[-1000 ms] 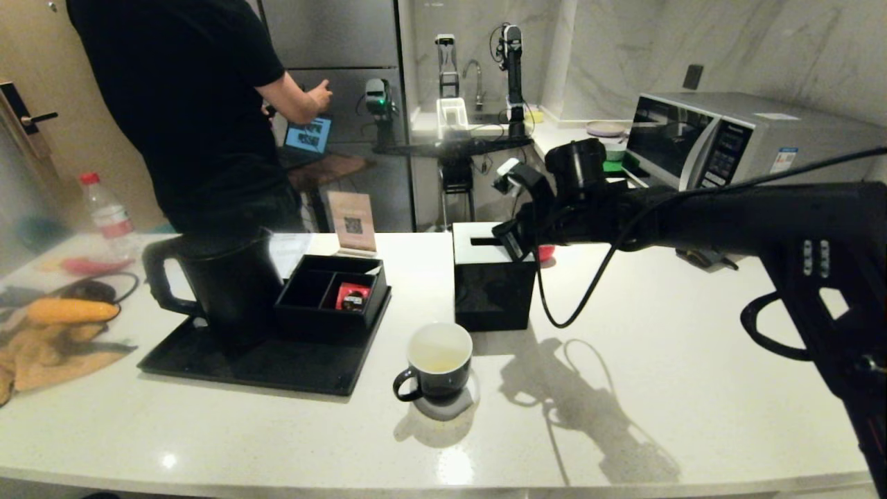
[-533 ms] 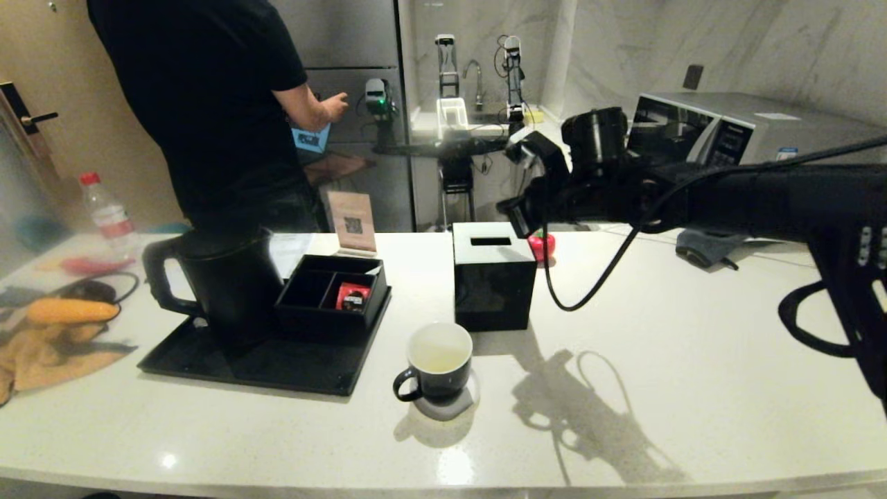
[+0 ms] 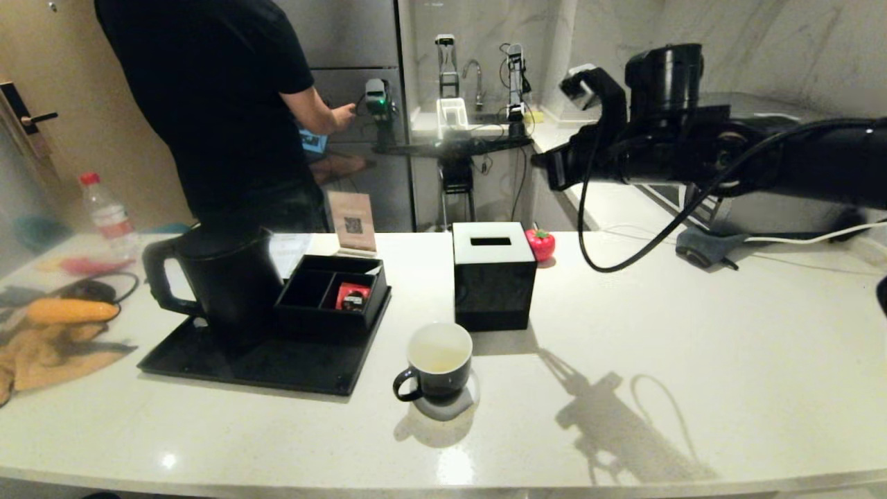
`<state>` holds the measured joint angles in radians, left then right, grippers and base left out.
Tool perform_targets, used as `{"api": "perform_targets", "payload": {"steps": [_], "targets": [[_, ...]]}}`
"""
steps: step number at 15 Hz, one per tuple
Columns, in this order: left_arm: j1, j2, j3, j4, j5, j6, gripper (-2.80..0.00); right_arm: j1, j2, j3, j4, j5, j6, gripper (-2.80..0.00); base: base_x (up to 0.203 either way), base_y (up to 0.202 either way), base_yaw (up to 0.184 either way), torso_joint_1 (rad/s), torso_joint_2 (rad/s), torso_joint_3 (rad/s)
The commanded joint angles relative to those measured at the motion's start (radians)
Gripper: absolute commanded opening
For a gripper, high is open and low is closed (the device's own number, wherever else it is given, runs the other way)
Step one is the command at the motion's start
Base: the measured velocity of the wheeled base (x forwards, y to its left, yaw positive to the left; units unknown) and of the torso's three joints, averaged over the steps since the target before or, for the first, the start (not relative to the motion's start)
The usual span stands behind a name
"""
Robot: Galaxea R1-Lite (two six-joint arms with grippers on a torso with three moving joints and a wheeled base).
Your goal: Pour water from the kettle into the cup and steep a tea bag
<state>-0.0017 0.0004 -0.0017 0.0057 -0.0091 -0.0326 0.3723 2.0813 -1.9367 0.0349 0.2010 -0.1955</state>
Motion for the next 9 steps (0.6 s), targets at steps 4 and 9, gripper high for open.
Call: {"api": "perform_targets", "payload": {"steps": [4,9], "targets": [[0.0,0.0,0.001,0.0,0.0,0.0,-2.8,-0.056,-0.159,0.163,0.008,-0.113,0.061,-2.8,0.0,0.0,0.0,0.0,0.0,0.0],[0.0,0.0,0.0,0.0,0.0,-0.001,-2.8,-0.118,-0.355,0.44,0.01,-0.303,0.09,-2.8,0.0,0.0,0.0,0.0,0.0,0.0]]}}
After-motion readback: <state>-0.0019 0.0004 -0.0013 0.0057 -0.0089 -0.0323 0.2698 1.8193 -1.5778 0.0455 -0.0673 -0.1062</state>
